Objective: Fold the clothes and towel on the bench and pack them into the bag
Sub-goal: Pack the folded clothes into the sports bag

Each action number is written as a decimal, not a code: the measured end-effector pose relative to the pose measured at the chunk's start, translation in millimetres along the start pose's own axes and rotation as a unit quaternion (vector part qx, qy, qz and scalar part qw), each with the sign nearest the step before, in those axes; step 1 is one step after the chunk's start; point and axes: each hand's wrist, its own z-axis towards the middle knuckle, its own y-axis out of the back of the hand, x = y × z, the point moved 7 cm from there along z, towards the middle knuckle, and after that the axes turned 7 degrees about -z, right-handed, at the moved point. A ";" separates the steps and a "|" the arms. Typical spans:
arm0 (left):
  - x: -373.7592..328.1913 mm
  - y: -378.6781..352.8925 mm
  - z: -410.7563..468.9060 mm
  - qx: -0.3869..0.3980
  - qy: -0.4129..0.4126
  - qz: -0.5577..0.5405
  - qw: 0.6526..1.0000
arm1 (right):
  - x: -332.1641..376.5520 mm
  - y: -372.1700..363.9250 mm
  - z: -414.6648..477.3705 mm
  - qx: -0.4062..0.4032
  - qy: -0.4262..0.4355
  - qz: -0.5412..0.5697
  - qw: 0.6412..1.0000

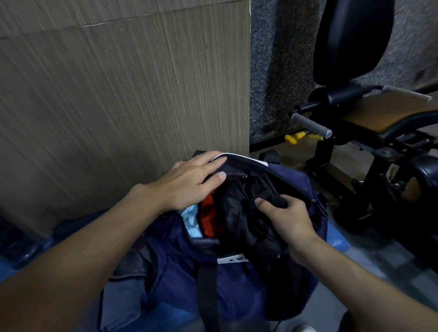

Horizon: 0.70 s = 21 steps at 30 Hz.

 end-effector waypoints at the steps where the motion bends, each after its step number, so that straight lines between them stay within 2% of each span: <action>1: -1.3 2.8 0.3 0.000 -0.004 -0.003 1.000 | -0.3 -6.9 4.3 -0.005 -0.013 0.002 1.000; 7: 5.9 9.4 -1.0 0.002 -0.006 -0.016 1.000 | -15.8 -49.8 24.2 -0.026 -0.073 0.016 0.997; 13: 9.7 16.1 -4.3 -0.013 0.001 -0.045 0.999 | -17.9 -84.2 38.0 -0.028 -0.073 0.062 0.995; 17: 12.4 20.5 -6.4 -0.012 0.009 -0.058 0.998 | -26.5 -102.4 44.5 -0.046 -0.093 0.035 0.994; 21: 15.0 20.2 -6.5 -0.015 0.000 -0.051 0.999 | -29.3 -120.1 50.4 -0.015 -0.082 0.021 0.996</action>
